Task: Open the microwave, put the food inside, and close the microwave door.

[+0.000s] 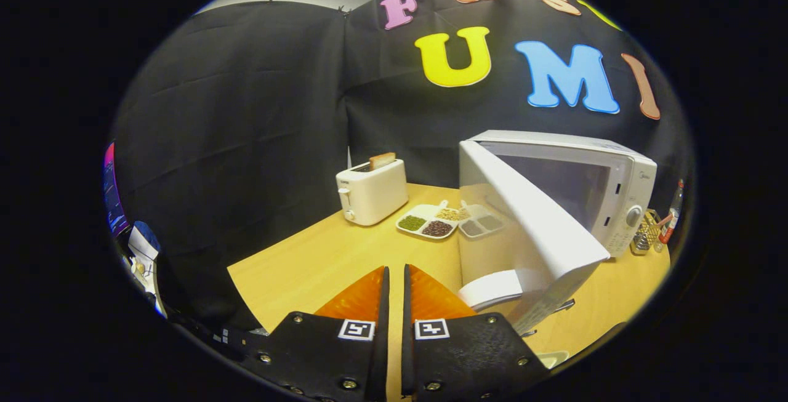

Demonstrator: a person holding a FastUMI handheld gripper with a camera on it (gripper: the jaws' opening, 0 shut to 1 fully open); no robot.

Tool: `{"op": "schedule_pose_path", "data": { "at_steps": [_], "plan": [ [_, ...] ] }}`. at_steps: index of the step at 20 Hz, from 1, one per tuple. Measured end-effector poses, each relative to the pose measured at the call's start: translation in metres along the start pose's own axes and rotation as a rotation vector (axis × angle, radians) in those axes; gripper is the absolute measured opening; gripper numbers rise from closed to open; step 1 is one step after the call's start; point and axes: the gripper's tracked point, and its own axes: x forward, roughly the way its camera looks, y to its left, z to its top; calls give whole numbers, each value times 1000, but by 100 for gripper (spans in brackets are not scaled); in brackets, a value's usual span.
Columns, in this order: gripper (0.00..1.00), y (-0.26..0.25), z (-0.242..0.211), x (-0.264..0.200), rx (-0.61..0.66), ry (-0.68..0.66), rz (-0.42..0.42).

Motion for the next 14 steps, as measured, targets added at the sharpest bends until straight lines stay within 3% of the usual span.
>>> {"op": "schedule_pose_path", "data": {
  "at_steps": [6,14],
  "plan": [
    [10,-63,4,-3,62,-4,-110],
    [9,-111,11,-4,96,-18,-179]
  ]
}}
